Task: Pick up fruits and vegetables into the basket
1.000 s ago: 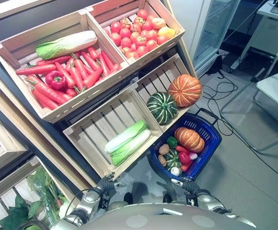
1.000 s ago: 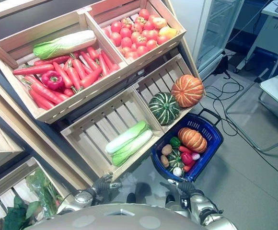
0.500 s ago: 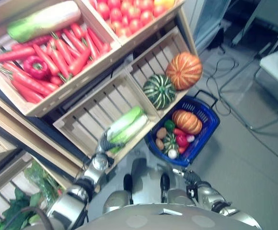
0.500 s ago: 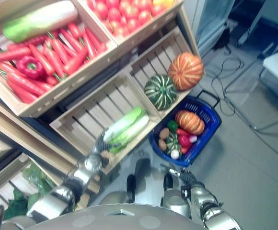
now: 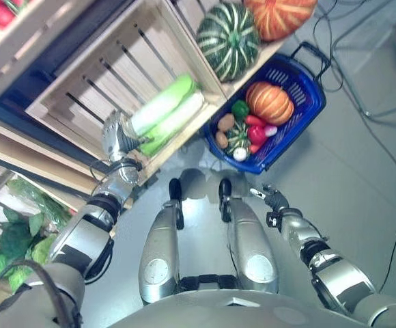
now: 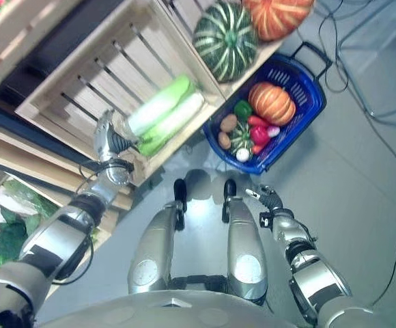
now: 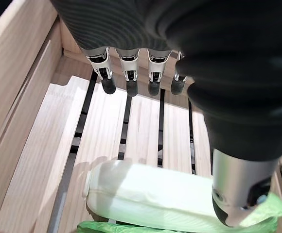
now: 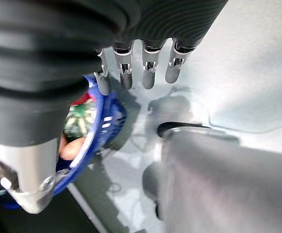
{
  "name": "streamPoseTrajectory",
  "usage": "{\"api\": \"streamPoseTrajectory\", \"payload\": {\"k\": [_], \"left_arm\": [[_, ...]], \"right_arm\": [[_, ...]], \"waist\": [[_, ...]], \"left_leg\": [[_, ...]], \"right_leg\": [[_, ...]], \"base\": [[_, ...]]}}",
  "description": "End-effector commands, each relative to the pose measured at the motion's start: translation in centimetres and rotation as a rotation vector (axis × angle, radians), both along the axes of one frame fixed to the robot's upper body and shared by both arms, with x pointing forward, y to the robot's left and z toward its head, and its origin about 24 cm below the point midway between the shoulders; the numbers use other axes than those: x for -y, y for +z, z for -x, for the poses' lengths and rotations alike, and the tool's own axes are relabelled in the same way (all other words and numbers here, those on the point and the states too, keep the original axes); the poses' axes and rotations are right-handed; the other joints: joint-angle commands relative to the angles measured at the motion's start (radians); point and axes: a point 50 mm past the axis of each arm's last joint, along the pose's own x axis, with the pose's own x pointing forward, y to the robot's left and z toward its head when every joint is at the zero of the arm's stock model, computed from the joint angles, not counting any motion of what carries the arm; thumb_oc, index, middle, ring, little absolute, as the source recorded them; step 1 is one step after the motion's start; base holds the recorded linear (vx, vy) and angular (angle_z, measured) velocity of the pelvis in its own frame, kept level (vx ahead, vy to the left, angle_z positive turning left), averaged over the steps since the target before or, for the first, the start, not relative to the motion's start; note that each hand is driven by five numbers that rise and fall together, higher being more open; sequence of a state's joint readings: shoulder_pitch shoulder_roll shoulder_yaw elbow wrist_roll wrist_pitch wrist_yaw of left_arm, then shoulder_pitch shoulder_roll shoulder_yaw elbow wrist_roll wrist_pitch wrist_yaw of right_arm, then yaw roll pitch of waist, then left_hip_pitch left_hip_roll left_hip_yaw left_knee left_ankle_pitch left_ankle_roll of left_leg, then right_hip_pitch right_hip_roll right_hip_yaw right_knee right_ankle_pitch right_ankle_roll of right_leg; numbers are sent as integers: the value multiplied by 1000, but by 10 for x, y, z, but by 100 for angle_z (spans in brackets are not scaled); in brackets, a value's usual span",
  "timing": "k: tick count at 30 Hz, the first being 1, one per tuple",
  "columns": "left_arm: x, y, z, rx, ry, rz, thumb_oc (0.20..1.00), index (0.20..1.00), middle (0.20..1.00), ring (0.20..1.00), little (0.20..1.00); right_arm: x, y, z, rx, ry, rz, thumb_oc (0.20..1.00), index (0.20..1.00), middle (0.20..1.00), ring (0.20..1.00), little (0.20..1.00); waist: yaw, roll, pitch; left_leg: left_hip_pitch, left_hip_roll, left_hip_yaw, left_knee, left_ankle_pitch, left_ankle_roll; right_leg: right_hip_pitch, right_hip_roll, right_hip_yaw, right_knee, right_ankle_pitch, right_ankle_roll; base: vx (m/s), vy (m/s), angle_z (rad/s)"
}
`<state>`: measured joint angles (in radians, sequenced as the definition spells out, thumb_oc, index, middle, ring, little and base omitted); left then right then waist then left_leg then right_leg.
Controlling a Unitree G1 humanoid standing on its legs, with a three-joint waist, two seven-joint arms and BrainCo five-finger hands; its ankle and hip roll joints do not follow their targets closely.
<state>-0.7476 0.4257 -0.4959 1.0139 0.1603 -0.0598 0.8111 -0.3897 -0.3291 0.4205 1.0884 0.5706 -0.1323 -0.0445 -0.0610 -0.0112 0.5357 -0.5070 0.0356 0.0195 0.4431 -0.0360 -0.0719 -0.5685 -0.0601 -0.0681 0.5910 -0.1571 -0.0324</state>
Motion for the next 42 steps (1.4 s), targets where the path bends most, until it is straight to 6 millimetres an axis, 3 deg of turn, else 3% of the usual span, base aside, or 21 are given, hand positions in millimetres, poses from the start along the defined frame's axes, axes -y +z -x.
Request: {"api": "streamPoseTrajectory", "payload": {"k": [1, 10, 21, 37, 42], "left_arm": [[-10, 28, -5, 137, 58, -75, 1000, 1000, 1000, 1000, 1000], [-25, 89, -16, 316, 143, -196, 1000, 1000, 1000, 1000, 1000], [-33, 124, -19, 418, 238, -232, 1000, 1000, 1000, 1000, 1000], [-59, 125, -16, 295, 432, -323, 1000, 1000, 1000, 1000, 1000], [-54, 122, -20, 236, 399, -338, 1000, 1000, 1000, 1000, 1000]], "right_arm": [[-5, 3, 4, 64, 0, -40, 1000, 1000, 1000, 1000, 1000], [-6, 19, -2, 168, -5, -64, 1000, 1000, 1000, 1000, 1000], [-7, 22, 5, 231, -28, -103, 1000, 1000, 1000, 1000, 1000], [-9, 36, 7, 319, -45, -150, 1000, 1000, 1000, 1000, 1000], [-12, 39, 6, 337, -43, -157, 1000, 1000, 1000, 1000, 1000]], "waist": [[-26, -24, -25], [-45, -31, -16], [-69, -37, -16], [-94, -49, -16], [-97, -49, -16]], "left_leg": [[-91, -42, 48, 147, -92, 43], [-241, -30, 58, 297, -147, 57], [-324, -36, 63, 344, -161, 61], [-410, -25, 82, 370, -167, 70], [-443, -25, 81, 374, -163, 73]], "right_leg": [[9, 17, -3, -17, 16, 37], [-151, 20, -2, 144, -22, 30], [-235, 31, 13, 168, -12, 36], [-336, 38, 25, 197, -4, 35], [-377, 37, 24, 218, -4, 38]], "base": [[-42, 22, -8], [4, 0, -1], [13, -7, 1], [5, 9, -1], [0, 0, 0]]}}
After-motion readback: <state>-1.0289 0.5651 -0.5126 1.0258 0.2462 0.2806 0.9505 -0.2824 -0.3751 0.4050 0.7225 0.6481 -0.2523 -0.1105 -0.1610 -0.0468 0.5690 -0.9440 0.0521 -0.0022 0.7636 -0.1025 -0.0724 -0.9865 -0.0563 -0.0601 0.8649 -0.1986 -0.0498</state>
